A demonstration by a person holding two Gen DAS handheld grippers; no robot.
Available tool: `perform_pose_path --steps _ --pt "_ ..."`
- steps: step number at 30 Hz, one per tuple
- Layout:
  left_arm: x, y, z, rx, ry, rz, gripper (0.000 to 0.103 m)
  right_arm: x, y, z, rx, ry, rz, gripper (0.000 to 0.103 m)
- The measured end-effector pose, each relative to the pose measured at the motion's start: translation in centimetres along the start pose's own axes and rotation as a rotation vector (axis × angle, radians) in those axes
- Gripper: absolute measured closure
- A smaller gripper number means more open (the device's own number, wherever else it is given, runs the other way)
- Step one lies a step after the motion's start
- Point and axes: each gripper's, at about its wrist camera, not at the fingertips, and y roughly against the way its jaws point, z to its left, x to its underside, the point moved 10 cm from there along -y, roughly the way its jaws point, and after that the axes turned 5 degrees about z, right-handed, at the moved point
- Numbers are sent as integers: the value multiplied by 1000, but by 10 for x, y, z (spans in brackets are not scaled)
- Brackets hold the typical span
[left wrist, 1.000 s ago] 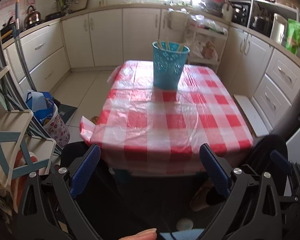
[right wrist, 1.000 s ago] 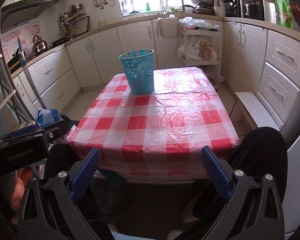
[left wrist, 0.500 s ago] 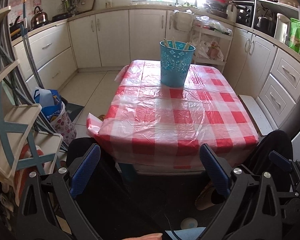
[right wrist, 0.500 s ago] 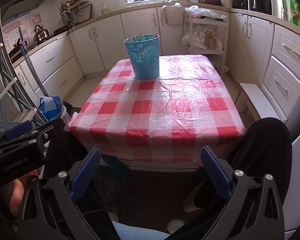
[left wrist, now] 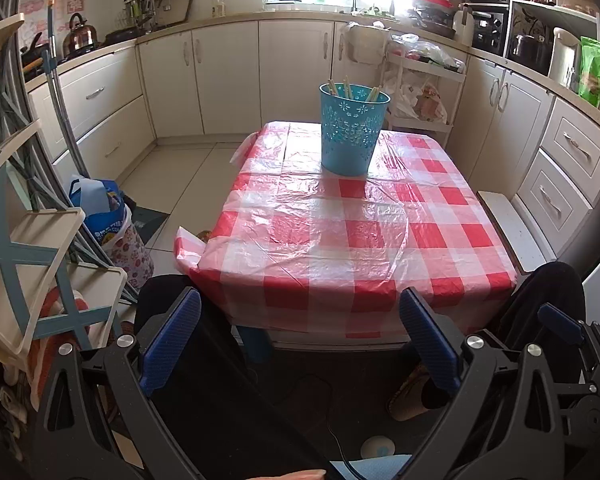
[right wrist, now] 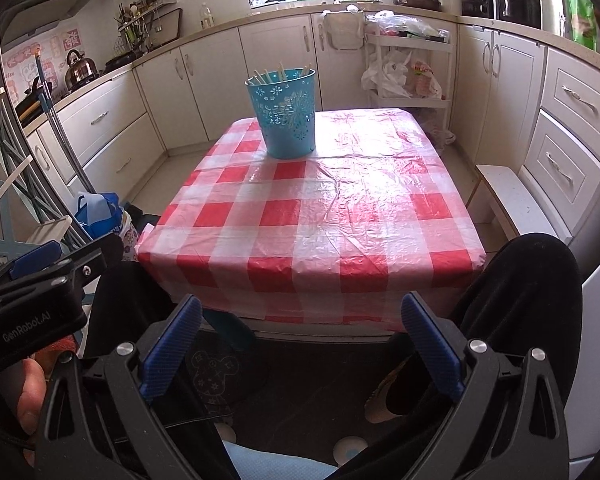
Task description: Organize utensils
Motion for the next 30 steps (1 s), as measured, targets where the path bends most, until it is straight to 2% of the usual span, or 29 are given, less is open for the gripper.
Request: perform_pose_path --steps 30 --pt "0 1 -3 15 -14 8 8 2 -1 -2 2 3 6 7"
